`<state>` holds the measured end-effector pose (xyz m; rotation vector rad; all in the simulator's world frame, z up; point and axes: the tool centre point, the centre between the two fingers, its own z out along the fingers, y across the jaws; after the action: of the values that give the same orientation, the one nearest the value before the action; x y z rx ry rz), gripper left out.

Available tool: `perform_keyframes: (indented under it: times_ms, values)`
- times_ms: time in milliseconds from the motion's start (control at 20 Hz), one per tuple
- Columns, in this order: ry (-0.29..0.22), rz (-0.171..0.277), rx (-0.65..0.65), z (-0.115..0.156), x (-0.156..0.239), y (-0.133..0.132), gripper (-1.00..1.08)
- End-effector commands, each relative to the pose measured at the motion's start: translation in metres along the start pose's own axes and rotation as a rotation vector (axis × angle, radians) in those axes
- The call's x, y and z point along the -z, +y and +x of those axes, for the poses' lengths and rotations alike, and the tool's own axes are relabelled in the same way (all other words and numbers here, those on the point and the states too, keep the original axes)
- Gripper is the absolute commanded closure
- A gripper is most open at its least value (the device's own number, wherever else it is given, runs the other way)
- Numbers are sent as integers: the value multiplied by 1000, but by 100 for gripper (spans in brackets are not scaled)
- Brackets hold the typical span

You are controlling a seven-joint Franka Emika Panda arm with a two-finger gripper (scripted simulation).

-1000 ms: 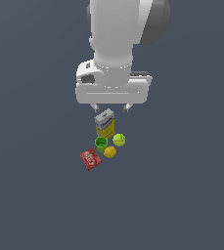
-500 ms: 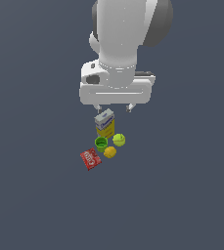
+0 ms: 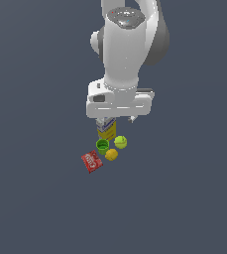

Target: Pick up a designated object from a clutter of objects.

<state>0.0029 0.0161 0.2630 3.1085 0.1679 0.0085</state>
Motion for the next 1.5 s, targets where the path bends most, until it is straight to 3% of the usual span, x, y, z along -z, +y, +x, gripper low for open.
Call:
perform_keyframes:
  times_ms: [0,750,1450]
  values:
    - [-1,3,17,-2,-20,-4,-92]
    - [-2,23,130,-39,-144,-29,-92]
    - [-3,29,155,-53,-171,-35,-92]
